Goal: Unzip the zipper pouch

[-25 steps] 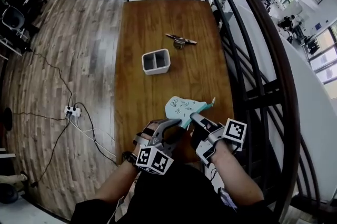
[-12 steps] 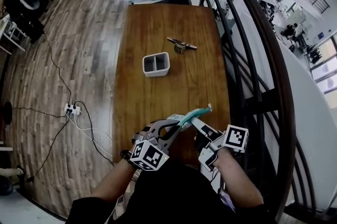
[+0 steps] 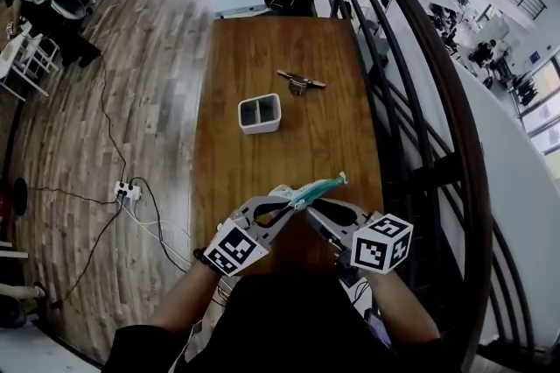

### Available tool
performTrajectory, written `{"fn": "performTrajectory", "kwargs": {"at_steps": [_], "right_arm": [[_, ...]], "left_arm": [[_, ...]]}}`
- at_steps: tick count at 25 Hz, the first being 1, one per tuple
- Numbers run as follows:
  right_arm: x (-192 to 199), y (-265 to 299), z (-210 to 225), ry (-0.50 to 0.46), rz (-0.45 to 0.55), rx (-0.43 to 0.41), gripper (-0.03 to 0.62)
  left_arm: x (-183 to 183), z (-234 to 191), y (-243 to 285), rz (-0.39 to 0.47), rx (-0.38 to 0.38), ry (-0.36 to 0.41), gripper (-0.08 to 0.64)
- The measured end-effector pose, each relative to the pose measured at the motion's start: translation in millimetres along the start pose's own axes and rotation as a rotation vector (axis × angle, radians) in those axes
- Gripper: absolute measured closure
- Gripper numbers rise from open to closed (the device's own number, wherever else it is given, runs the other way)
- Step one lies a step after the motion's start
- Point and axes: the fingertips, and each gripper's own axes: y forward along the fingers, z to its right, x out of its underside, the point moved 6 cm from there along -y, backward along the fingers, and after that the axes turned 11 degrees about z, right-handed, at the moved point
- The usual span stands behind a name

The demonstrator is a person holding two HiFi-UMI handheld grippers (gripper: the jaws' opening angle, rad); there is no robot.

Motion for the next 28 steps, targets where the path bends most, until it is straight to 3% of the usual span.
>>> {"fn": "performTrajectory", "kwargs": {"at_steps": [5,9,12,19,22,24,28], "right_arm": [[1,10,-14,-0.121,-0.045,-0.043,0.477],[2,14,-22,-0.204,-0.084,-0.066,0.457],[4,15,-21,-0.205,-0.112,-0.071,0.445],[10,16,-16,-0.245,-0.192,-0.043,0.423],[13,17,-11,-0.223,-0.220,-0.018,0.428],[14,15,-6,-0.207,-0.226,-0.002,0.479],[15,13,-5,-0.222,-0.246,-0.011,0.483]], "left_arm": [[-9,-2,-5,0.042,0.025,-0.083,0.541],[-11,2,-6,0.032,0.036,-0.066,0.541],[-9,7,-6,0.008,0.041,-0.024,0.541],[-8,19,0,-0.109,0.074,0.198,0.542],[-5,23,3,-0.134,0.094,0.229,0.541],[-3,25,4,-0.138,0.101,0.231,0.541],[-1,26,4,-0.142,0.110,0.225,0.541]]}}
